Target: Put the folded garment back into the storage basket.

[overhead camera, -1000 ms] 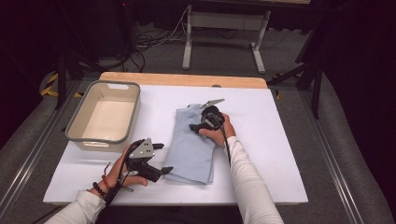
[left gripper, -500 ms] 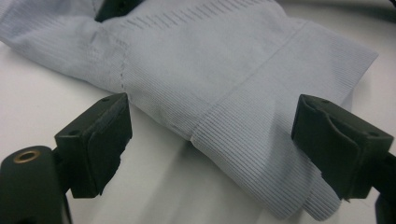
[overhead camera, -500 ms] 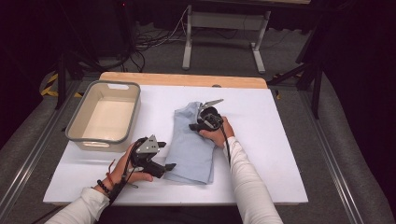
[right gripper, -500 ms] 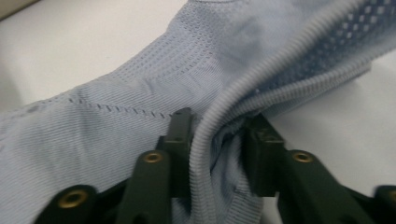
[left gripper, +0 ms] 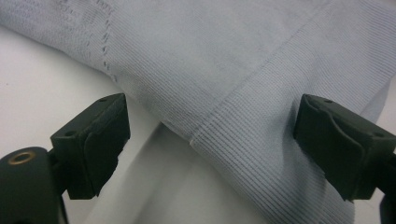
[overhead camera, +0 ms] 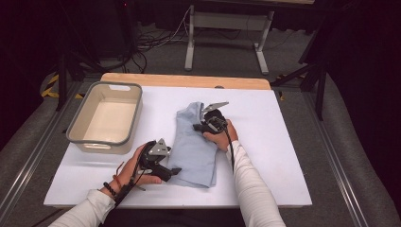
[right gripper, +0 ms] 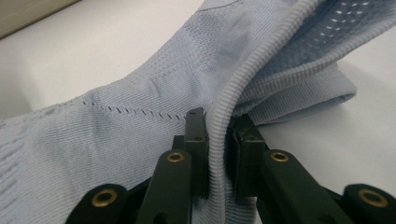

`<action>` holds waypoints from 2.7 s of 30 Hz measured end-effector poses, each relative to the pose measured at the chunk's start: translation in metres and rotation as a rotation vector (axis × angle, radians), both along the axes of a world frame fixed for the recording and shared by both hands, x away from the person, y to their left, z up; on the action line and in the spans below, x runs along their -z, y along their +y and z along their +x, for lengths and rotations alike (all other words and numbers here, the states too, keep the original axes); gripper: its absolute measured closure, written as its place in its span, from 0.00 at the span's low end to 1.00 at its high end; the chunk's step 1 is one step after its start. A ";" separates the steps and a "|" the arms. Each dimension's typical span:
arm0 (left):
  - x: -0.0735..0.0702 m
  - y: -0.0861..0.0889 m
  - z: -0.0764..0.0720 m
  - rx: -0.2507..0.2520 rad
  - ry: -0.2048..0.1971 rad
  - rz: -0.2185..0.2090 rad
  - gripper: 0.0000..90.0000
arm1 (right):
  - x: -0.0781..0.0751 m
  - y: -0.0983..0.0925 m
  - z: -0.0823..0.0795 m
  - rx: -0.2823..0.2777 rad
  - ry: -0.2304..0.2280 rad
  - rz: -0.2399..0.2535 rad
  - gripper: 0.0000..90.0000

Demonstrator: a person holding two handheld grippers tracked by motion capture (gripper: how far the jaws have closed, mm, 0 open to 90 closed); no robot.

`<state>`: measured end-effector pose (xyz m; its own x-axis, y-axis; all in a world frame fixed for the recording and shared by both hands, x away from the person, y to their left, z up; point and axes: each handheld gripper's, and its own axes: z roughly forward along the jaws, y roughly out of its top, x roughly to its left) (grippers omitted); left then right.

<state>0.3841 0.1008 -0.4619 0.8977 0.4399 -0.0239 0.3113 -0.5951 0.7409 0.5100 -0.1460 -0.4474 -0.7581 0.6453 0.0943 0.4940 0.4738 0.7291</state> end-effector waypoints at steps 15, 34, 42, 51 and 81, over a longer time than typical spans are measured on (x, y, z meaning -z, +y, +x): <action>0.003 -0.003 -0.005 0.007 -0.001 0.013 0.13 | -0.024 -0.019 -0.038 0.055 -0.115 -0.040 0.49; 0.004 -0.004 -0.011 0.006 0.019 0.003 0.18 | 0.002 -0.045 -0.087 0.041 -0.054 0.033 0.24; 0.005 -0.004 -0.013 0.013 0.019 -0.003 0.22 | 0.012 -0.048 -0.079 0.041 0.019 0.044 0.20; 0.005 -0.004 -0.007 0.021 0.071 -0.006 0.24 | 0.011 -0.046 -0.078 -0.044 0.077 0.083 0.46; -0.013 0.003 -0.013 0.116 0.052 -0.105 0.84 | -0.016 -0.046 -0.097 -0.094 -0.009 0.209 0.83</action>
<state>0.3716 0.1037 -0.4494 0.9388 0.3256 -0.1124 0.2847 -0.5495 0.7855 0.4127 -0.1919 -0.4310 -0.8153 0.5392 0.2111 0.4477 0.3557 0.8204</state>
